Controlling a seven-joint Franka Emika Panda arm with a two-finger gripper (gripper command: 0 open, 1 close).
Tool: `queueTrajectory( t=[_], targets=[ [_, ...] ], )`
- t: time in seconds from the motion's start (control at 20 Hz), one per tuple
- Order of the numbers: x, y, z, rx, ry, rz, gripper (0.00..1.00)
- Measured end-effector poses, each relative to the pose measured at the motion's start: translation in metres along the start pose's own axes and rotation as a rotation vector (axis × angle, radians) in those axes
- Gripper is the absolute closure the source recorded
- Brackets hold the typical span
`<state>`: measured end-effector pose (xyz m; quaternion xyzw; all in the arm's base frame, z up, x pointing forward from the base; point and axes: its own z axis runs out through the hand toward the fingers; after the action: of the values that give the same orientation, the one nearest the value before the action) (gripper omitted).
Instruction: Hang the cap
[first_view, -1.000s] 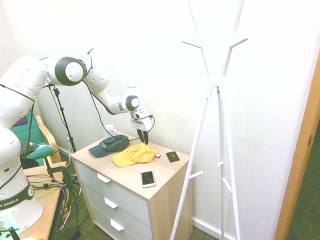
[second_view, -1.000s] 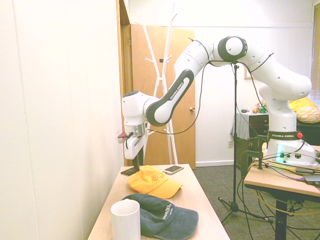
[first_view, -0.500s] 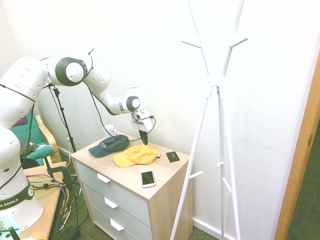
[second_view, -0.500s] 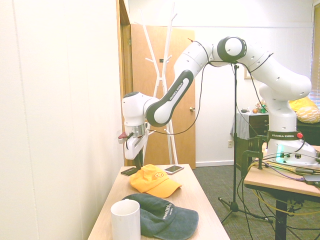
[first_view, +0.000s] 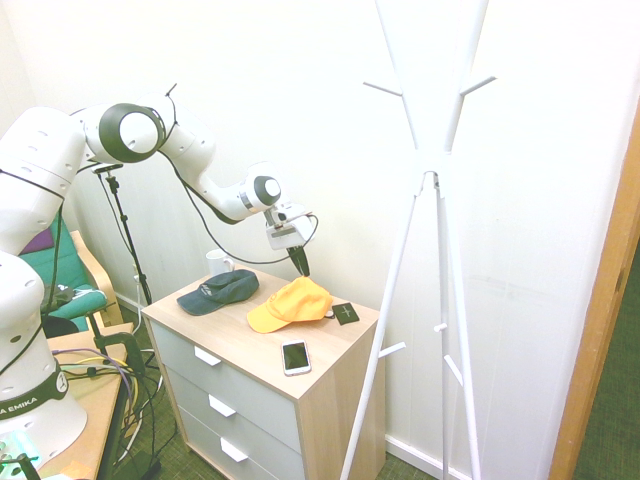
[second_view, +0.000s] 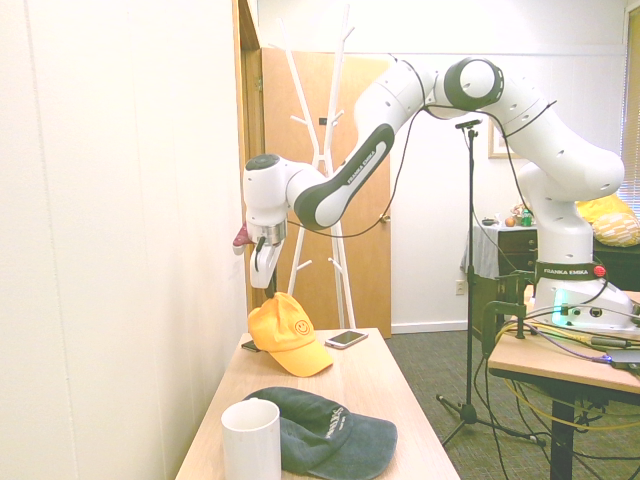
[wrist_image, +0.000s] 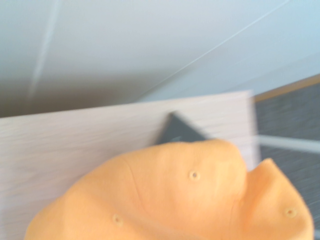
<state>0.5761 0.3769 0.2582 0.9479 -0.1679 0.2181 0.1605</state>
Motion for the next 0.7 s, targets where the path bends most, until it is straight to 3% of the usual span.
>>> queueTrajectory(
  t=[0.25, 0.45, 0.7],
  targets=[
    [0.053, 0.054, -0.09, -0.085, 0.213, 0.007, 1.0],
    [0.113, 0.122, -0.178, -0.149, 0.392, 0.067, 1.0],
    [0.165, 0.202, -0.254, -0.215, 0.549, 0.127, 1.0]
  ],
)
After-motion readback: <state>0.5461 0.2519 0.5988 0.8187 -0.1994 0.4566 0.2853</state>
